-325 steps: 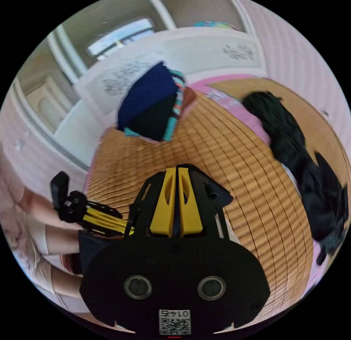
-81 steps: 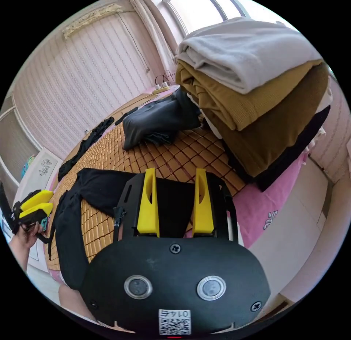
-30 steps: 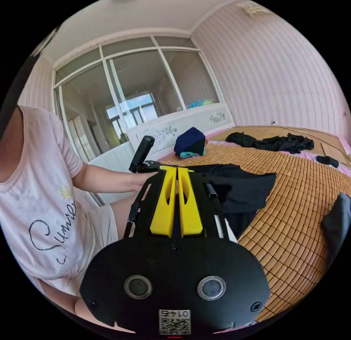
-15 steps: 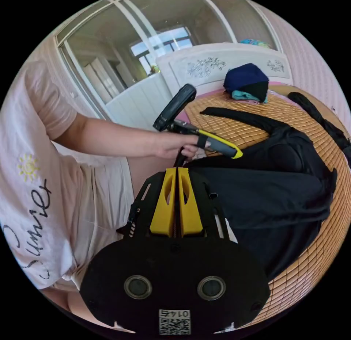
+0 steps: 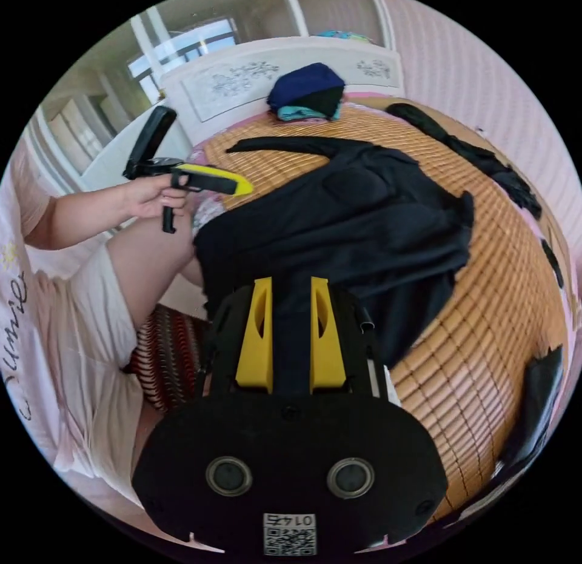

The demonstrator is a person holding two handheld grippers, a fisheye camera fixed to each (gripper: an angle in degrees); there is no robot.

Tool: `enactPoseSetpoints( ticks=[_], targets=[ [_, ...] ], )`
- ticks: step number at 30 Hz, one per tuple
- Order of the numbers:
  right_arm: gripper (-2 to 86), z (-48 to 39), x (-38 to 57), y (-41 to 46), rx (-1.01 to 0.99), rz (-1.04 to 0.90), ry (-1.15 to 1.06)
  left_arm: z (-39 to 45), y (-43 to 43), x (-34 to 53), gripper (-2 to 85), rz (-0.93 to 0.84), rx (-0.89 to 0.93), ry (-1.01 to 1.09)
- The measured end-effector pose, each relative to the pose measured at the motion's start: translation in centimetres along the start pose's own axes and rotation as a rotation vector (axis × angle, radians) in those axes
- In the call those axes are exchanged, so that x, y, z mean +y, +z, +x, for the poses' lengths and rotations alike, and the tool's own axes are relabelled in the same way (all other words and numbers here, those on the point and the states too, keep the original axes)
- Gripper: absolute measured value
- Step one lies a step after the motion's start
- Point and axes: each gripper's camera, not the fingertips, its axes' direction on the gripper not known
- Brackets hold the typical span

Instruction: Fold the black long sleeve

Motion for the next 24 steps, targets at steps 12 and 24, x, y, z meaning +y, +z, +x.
enactPoseSetpoints(
  ticks=[12, 24],
  targets=[
    [8.2, 19.7, -5.2, 9.8, 0.134, -0.044, 0.208, -1.3, 18.2, -26.6, 11.8, -0.106, 0.057, -0.031],
    [2.0, 26.3, -2.4, 14.9, 0.098, -0.051, 0.216, -1.2, 28.2, -34.8, 3.0, -0.253, 0.018, 0.042]
  ],
)
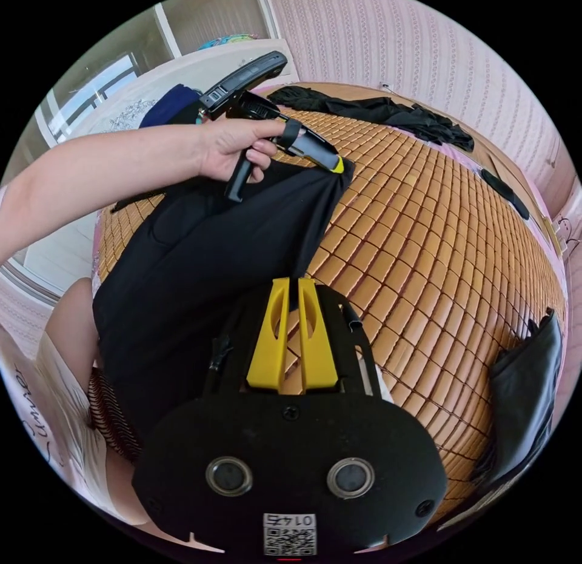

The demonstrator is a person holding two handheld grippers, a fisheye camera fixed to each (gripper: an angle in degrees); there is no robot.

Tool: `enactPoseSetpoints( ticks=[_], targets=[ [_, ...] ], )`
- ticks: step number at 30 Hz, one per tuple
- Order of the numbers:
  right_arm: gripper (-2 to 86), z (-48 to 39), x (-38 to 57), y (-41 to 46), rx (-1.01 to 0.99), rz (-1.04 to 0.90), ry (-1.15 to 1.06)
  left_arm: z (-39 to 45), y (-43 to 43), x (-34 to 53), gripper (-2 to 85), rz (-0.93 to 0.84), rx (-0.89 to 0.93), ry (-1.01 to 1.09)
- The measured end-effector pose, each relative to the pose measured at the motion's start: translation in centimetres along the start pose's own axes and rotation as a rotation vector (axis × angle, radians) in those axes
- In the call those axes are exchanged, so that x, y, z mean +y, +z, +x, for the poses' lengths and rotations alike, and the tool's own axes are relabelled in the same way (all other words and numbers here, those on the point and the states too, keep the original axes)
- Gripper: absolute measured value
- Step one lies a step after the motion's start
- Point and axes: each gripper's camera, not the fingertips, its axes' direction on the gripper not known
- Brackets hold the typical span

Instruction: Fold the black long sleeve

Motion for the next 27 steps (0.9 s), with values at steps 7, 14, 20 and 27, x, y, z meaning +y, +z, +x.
enactPoseSetpoints(
  ticks=[7, 14, 20, 27],
  targets=[
    [3.5, 2.9, 0.3, 2.3, -0.007, 0.018, 0.079, -1.8, -3.0, -0.8, 10.2, -0.016, -0.046, -0.014],
    [4.4, 5.2, 1.0, 4.8, -0.008, 0.004, 0.136, -5.2, -8.4, 1.3, 10.5, 0.12, 0.097, -0.197],
    [4.5, 6.3, 2.6, 5.9, 0.021, 0.027, 0.175, -3.0, -12.5, 6.1, 8.8, 0.146, 0.211, -0.015],
    [0.3, 0.5, 6.6, 5.5, 0.013, 0.063, 0.047, 2.2, -15.3, 27.4, 6.6, -0.032, 0.076, 0.32]
  ],
)
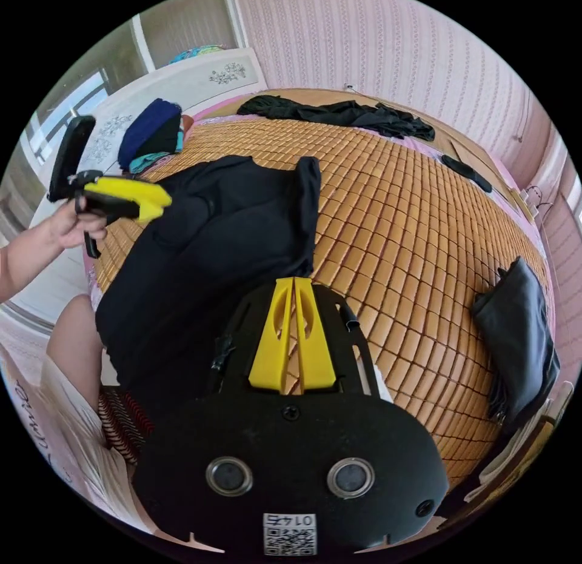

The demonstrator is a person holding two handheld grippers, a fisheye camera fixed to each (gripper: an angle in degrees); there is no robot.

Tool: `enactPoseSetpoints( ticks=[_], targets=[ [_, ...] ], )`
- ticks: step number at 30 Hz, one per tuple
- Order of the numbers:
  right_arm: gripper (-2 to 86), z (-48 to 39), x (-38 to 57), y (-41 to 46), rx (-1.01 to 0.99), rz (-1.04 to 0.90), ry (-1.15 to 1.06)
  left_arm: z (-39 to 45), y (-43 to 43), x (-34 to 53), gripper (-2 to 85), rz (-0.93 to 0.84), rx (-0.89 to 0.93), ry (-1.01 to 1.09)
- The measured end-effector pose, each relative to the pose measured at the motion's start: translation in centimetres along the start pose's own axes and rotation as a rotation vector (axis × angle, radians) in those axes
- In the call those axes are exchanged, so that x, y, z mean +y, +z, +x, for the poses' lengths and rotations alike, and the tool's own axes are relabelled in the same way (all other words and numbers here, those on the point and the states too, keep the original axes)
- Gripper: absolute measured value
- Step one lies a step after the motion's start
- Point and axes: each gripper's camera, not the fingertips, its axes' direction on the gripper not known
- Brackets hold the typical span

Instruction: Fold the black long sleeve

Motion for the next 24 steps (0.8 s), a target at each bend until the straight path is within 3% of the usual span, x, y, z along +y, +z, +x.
enactPoseSetpoints(
  ticks=[3, 6, 8, 12, 16, 20, 24],
  targets=[
    [-0.1, -5.1, 1.6, 2.6, -0.135, -0.064, -0.097, 4.2, 0.6, 9.1, 5.3, -0.039, 0.002, -0.078],
    [-0.2, -8.9, 3.7, 7.7, -0.015, -0.238, -0.165, 6.8, 1.4, 15.2, 4.4, -0.061, -0.049, -0.128],
    [-0.3, -9.1, 5.1, 7.8, 0.037, -0.163, -0.111, 7.3, 2.5, 18.5, 2.5, -0.138, -0.126, -0.121],
    [-0.2, -8.6, 6.5, 8.0, 0.024, -0.228, 0.001, 7.1, 0.9, 21.4, -0.4, -0.058, -0.094, -0.156],
    [0.4, -11.0, 7.0, 6.8, 0.02, -0.197, -0.035, 4.8, -5.2, 25.4, -0.9, 0.228, -0.124, -0.307],
    [4.6, -16.0, 5.5, 7.0, -0.046, -0.114, -0.119, -1.2, -13.5, 32.6, -0.8, 0.493, -0.474, -0.634],
    [8.7, -23.2, 3.6, 8.9, -0.108, -0.046, -0.23, -6.5, -19.3, 40.1, 0.2, 0.606, -0.682, -0.883]
  ],
)
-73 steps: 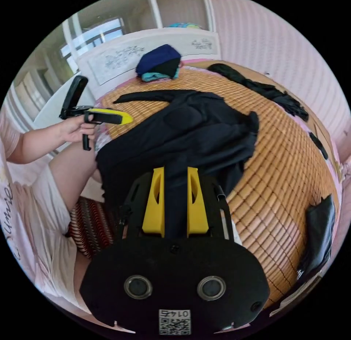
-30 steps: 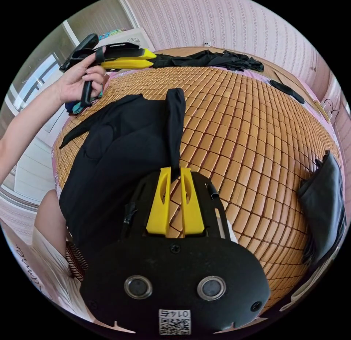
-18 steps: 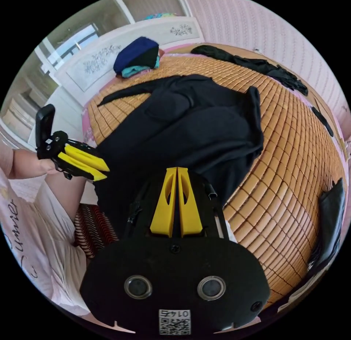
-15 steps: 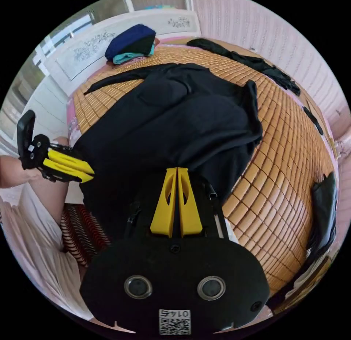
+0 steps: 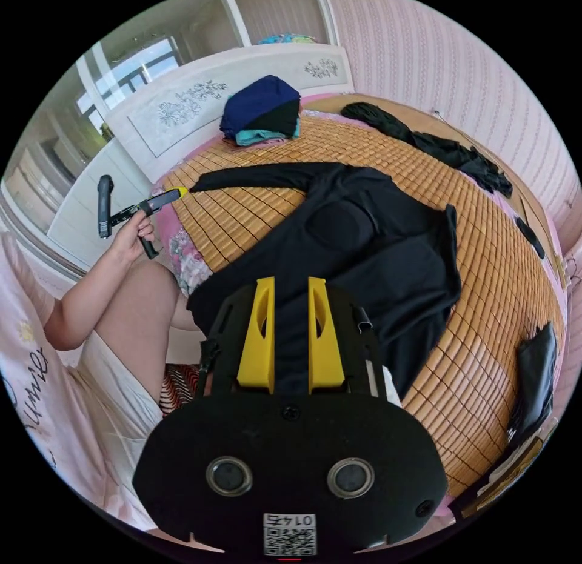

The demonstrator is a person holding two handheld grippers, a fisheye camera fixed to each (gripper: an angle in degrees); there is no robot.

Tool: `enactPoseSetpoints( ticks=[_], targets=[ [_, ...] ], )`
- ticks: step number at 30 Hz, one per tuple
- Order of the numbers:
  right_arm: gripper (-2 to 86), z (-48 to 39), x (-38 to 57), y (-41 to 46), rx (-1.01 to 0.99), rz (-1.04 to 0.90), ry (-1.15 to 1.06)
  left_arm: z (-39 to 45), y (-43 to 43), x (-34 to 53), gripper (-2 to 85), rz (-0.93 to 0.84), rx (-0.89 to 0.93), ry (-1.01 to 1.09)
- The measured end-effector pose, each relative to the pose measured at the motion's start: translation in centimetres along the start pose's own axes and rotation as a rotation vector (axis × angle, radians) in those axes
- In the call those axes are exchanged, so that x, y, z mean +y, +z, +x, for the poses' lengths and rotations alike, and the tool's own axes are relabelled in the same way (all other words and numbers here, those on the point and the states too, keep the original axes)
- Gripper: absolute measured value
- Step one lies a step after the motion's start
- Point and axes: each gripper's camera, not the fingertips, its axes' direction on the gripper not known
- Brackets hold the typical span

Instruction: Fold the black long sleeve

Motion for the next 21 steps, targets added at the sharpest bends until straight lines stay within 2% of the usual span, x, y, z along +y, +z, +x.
enactPoseSetpoints(
  ticks=[2, 5, 11, 14, 17, 21],
  targets=[
    [9.3, -2.4, -2.5, 2.7, -0.007, -0.049, -0.081, -6.3, 0.2, -1.7, 4.8, 0.032, 0.047, -0.173],
    [9.1, -6.3, -8.5, 7.3, -0.088, -0.094, -0.191, -11.6, 0.9, -3.3, 9.5, 0.064, 0.037, -0.251],
    [9.5, -17.7, -22.9, 17.4, -0.099, -0.077, -0.484, -16.7, 4.0, -2.9, 10.5, -0.068, 0.044, -0.249],
    [7.7, -23.4, -28.9, 24.5, -0.116, -0.216, -0.615, -18.1, 5.9, -3.5, 10.8, -0.181, 0.037, -0.217],
    [6.8, -28.1, -32.3, 30.9, -0.003, -0.26, -0.727, -18.9, 5.8, -2.9, 9.1, -0.166, -0.007, -0.193],
    [8.2, -30.9, -34.3, 38.2, 0.106, -0.33, -0.754, -20.0, 5.9, -3.1, 6.3, -0.177, 0.017, -0.173]
  ],
)
